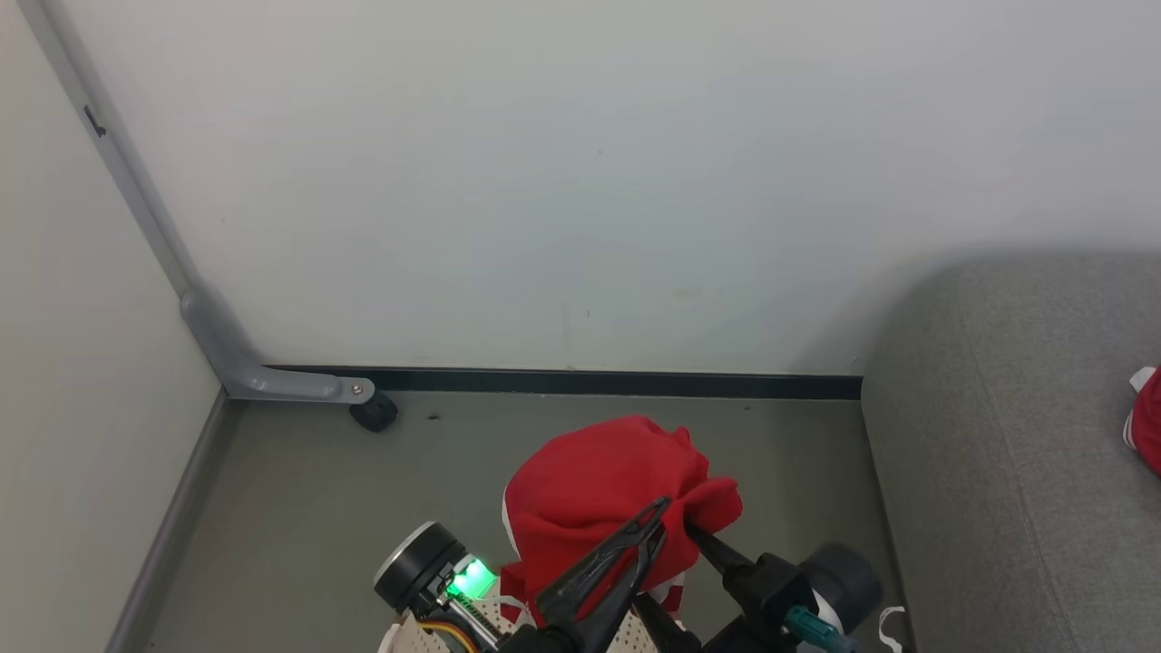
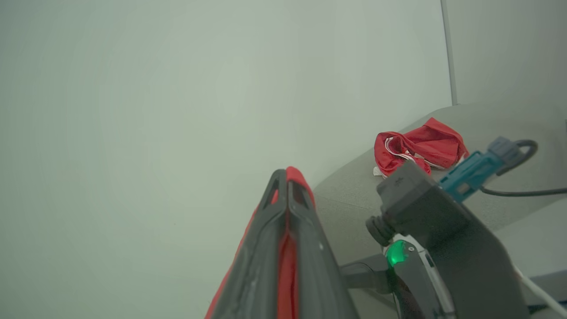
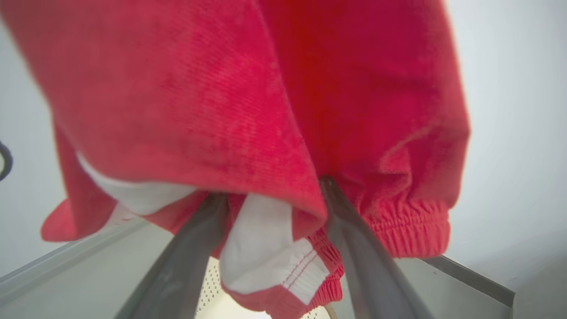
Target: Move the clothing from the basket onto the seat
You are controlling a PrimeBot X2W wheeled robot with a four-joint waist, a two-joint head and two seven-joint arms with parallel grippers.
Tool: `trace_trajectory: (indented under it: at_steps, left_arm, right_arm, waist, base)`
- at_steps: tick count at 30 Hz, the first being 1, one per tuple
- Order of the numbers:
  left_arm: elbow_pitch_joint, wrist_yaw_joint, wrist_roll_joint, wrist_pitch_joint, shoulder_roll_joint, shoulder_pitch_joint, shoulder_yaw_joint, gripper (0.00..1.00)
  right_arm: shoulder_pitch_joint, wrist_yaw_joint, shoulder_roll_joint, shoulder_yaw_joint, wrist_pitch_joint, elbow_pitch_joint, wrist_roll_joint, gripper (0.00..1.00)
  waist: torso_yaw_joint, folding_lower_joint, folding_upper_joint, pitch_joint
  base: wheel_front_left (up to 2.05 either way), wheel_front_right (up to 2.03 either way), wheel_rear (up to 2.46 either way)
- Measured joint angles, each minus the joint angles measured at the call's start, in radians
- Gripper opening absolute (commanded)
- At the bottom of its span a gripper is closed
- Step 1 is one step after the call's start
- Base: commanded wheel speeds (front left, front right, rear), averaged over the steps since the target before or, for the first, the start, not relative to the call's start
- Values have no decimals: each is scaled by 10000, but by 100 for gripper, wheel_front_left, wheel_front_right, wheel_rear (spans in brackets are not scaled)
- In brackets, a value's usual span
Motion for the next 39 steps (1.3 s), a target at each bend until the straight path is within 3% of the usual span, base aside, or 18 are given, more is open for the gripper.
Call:
trace_trajectory:
  at_steps: [7,16,17,18,26,39]
  left_arm:
    - [-8,0,-52,0,-10,2,-244,0]
    - [38,-2,-69,0,-42,5,-732,0]
    - [38,-2,-75,0,-36,5,-752,0]
    - [38,-2,-138,0,-29,6,-796,0]
    - [61,-4,-219,0,69,84,-773,0]
    - [54,-13,-301,0,54,121,-548,0]
  right_arm:
    - [-220,-382,144,-318,-88,236,88,100]
    - [-557,-491,328,-318,-163,746,284,100]
    - [-565,-493,347,-349,-163,750,374,91]
    - [-609,-491,360,-420,-165,752,596,0]
    - [-650,-512,360,-970,-165,385,1152,0]
    - [-148,-1024,366,-1883,-171,-1340,2405,0]
  waist:
    - [60,0,0,-33]
    - [303,0,0,-118]
    - [319,0,0,-131]
    - [348,0,0,-147]
    - [436,0,0,-212]
    - [388,0,0,-184]
  base:
    - [0,0,0]
    - [0,0,0]
    - [0,0,0]
    - [0,0,0]
    - [0,0,0]
    - [0,0,0]
